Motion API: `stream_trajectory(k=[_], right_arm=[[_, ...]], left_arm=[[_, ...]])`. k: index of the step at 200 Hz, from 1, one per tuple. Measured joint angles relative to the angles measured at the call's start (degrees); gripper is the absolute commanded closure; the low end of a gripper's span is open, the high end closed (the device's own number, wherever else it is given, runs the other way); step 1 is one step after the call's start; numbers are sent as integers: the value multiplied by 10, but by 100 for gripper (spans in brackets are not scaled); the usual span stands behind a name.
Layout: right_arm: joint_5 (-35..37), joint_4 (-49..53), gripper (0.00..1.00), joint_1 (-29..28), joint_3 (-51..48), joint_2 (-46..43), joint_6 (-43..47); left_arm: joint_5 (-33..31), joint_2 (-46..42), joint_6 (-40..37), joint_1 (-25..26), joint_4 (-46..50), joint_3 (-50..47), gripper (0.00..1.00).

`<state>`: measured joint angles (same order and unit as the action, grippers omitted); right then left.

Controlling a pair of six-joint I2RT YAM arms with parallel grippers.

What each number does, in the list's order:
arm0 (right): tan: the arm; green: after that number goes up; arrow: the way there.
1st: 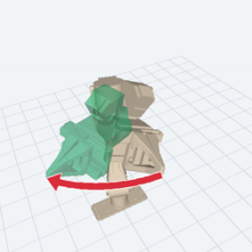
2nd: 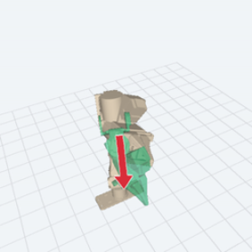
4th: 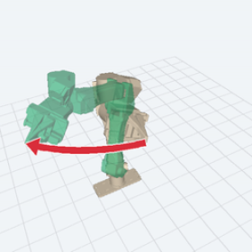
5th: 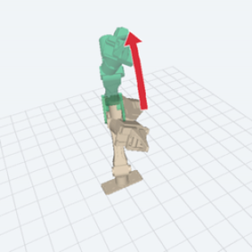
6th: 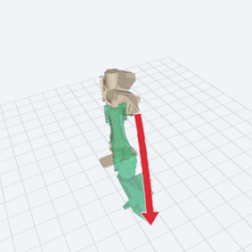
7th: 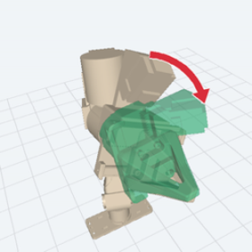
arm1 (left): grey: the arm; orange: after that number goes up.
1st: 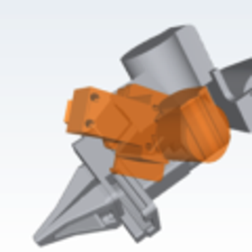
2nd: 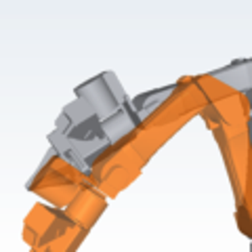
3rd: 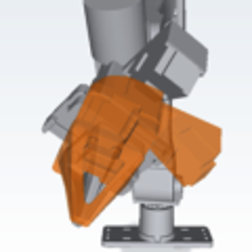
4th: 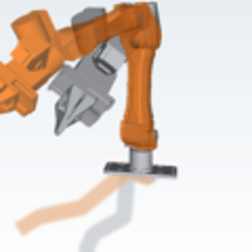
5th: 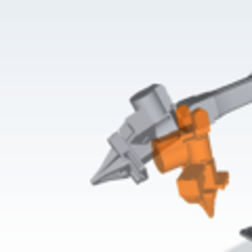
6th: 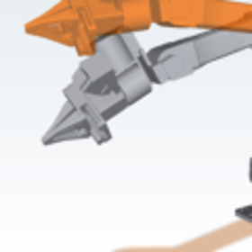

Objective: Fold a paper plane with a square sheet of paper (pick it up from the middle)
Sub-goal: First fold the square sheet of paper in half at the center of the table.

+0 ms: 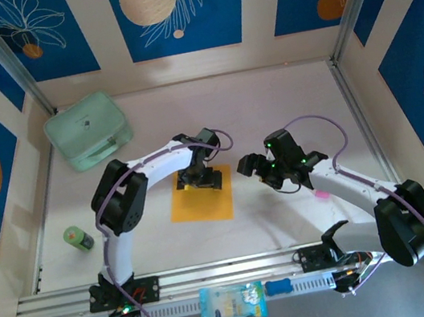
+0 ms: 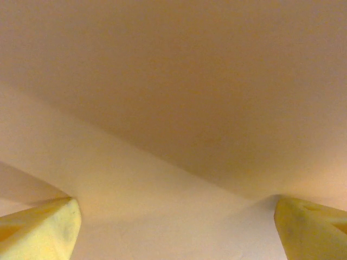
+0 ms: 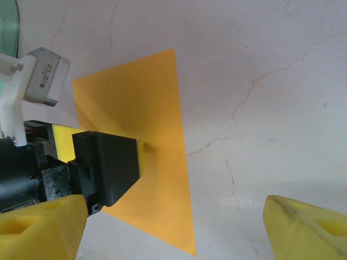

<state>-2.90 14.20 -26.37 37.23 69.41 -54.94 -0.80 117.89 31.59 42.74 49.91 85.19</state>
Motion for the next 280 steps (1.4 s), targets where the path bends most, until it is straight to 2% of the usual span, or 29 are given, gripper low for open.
stream_trajectory(k=[210, 280], right_arm=[[-3, 2, 15, 5, -6, 1, 0], [-5, 3, 15, 5, -6, 1, -2]], left_arm=[[-13, 1, 11, 10, -10, -5, 10], [-12, -15, 13, 12, -29, -26, 30]])
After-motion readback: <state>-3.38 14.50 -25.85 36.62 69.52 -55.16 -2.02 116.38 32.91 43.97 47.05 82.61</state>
